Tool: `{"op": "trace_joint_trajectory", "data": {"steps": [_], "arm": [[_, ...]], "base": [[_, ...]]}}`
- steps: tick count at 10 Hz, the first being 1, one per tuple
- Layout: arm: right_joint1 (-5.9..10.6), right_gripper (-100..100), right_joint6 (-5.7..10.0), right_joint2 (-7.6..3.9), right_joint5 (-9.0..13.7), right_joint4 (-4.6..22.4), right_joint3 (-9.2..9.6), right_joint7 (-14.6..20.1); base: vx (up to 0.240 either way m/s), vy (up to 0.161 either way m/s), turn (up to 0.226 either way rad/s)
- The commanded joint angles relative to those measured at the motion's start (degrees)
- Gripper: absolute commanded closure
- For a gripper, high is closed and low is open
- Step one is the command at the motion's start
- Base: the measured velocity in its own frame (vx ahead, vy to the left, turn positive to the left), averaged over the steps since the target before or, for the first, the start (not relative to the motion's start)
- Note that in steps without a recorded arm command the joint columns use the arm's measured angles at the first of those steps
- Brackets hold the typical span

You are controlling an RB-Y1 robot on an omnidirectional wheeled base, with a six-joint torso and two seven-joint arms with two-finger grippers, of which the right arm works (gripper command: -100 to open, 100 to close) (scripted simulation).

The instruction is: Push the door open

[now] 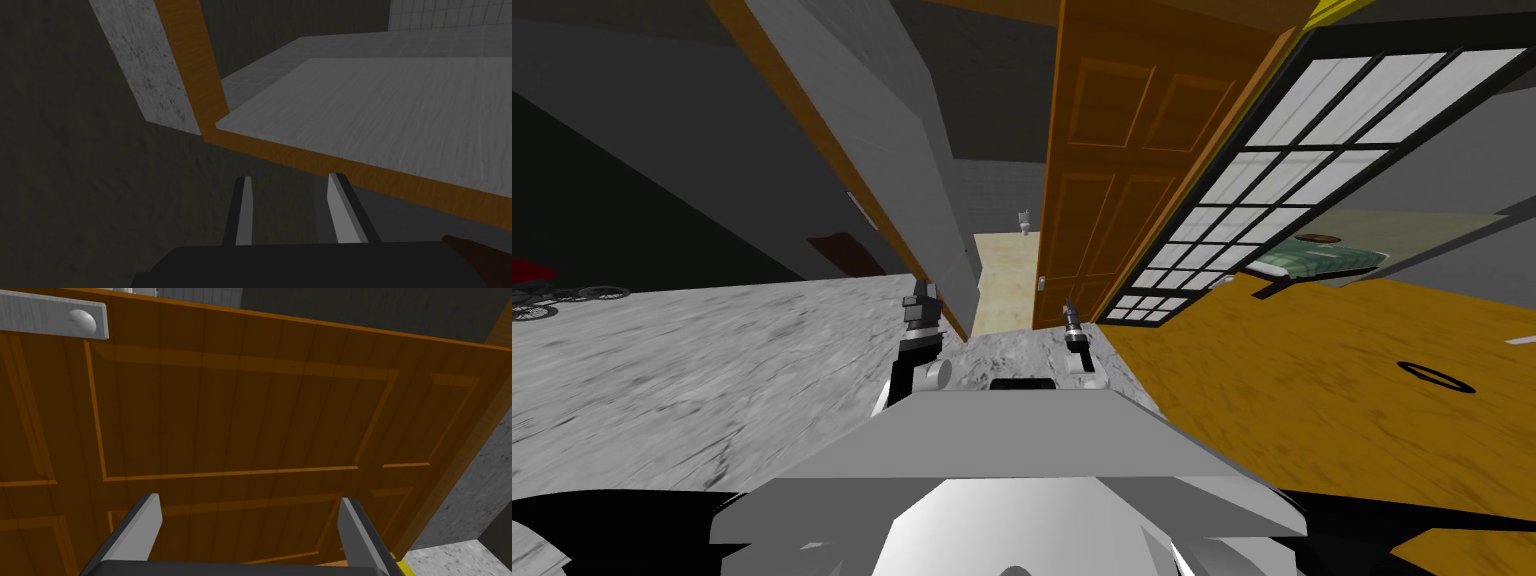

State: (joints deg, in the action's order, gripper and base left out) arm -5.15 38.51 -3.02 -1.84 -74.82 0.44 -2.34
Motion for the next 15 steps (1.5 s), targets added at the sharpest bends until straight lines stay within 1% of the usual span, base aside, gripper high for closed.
{"op": "trace_joint_trajectory", "data": {"steps": [1, 2, 8, 9, 15], "arm": [[0.96, -100, 0.43, 0.12, 0.0, 2.9, 0.37, 0.2], [0.96, -100, 0.43, 0.12, 0.0, 3.2, 0.37, 0.2], [5.72, -100, 2.65, 0.8, 0.0, 14.8, 1.23, 0.9], [5.72, -100, 2.65, 0.8, 0.0, 14.8, 1.23, 0.9], [10.01, -100, 4.66, 1.88, 0.1, 25.3, 2.01, 1.5]], "base": [[0.098, -0.04, -0.004], [0.066, -0.022, -0.001], [0.089, -0.026, -0.007], [0.069, -0.034, -0.001], [0.088, -0.025, -0.007]]}}
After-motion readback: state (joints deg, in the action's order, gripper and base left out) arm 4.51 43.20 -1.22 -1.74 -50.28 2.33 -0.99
